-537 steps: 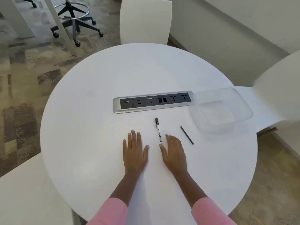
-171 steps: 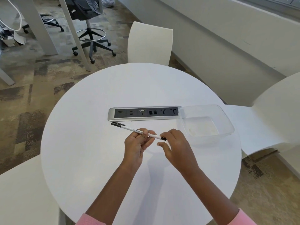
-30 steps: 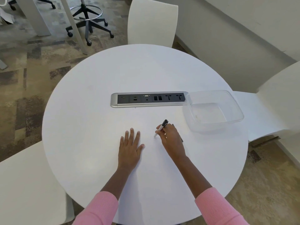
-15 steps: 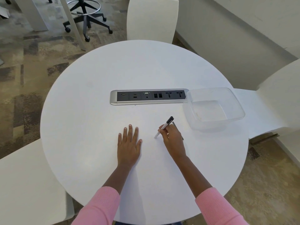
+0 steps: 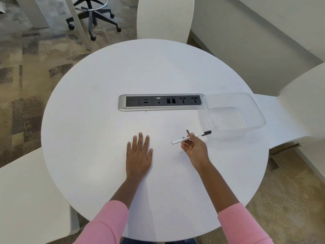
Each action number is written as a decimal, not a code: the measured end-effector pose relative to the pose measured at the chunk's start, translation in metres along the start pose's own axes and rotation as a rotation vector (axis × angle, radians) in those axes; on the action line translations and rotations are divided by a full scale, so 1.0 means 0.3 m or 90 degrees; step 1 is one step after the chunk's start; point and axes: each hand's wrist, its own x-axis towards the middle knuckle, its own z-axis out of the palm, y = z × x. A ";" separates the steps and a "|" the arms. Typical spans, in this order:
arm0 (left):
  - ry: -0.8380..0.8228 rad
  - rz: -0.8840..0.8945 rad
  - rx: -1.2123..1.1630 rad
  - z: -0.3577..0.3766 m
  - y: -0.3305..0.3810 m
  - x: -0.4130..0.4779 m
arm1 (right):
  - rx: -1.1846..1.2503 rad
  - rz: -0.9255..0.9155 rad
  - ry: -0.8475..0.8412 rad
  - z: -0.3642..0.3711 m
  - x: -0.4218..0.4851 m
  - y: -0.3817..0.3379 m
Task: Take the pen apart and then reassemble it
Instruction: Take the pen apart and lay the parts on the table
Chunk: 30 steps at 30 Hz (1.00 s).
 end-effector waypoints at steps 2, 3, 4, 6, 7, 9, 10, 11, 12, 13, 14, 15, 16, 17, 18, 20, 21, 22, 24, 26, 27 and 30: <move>0.001 -0.001 0.002 -0.001 0.001 0.001 | -0.092 -0.052 0.019 0.005 0.006 0.009; -0.001 -0.002 0.003 -0.001 0.002 0.002 | -0.146 -0.085 0.029 0.007 0.009 0.015; -0.002 -0.002 0.005 -0.001 0.002 0.002 | -0.203 -0.120 0.033 0.007 0.010 0.021; -0.004 -0.003 0.008 0.000 0.003 0.002 | -0.278 -0.172 0.016 0.010 0.005 0.036; -0.005 -0.003 0.008 -0.001 0.002 0.001 | -0.283 -0.181 0.001 0.014 0.001 0.043; -0.005 -0.004 0.010 0.000 0.001 0.001 | -0.288 -0.201 -0.017 0.023 -0.005 0.054; -0.005 -0.004 0.010 0.000 0.001 0.001 | -0.312 -0.226 -0.014 0.026 -0.008 0.056; -0.006 -0.004 0.011 0.000 0.001 0.002 | -0.346 -0.260 -0.008 0.027 -0.010 0.058; -0.006 -0.003 0.013 0.000 0.001 0.002 | -0.380 -0.297 -0.006 0.027 -0.011 0.059; -0.005 -0.003 0.014 0.001 0.000 0.003 | -0.409 -0.335 -0.009 0.026 -0.016 0.060; -0.005 -0.004 0.015 0.001 0.000 0.003 | -0.430 -0.375 -0.017 0.027 -0.021 0.063; -0.005 -0.003 0.014 0.001 0.000 0.003 | -0.449 -0.412 -0.031 0.027 -0.027 0.067; -0.004 -0.002 0.014 0.000 0.001 0.003 | -0.477 -0.444 -0.045 0.025 -0.031 0.072; -0.003 -0.001 0.014 0.000 0.001 0.002 | -0.518 -0.471 -0.058 0.023 -0.029 0.080; -0.003 -0.001 0.013 0.000 0.001 0.002 | -0.566 -0.487 -0.074 0.018 -0.023 0.090; -0.005 -0.002 0.012 0.000 0.001 0.002 | -0.655 -0.473 -0.098 0.007 -0.008 0.106; -0.007 -0.004 0.012 0.001 0.001 0.002 | -0.687 -0.457 -0.100 0.003 -0.002 0.111; -0.009 -0.005 0.013 0.001 0.001 0.002 | -0.707 -0.450 -0.097 0.000 0.003 0.113; -0.014 -0.007 0.012 0.002 0.002 0.002 | -0.717 -0.471 -0.093 0.002 0.000 0.110; -0.015 -0.008 0.010 0.003 0.003 0.003 | -0.710 -0.517 -0.098 0.009 -0.012 0.105; -0.014 -0.007 0.010 0.003 0.003 0.003 | -0.708 -0.537 -0.102 0.012 -0.015 0.104; -0.010 -0.006 0.013 0.002 0.002 0.004 | -0.756 -0.537 -0.116 0.016 -0.015 0.104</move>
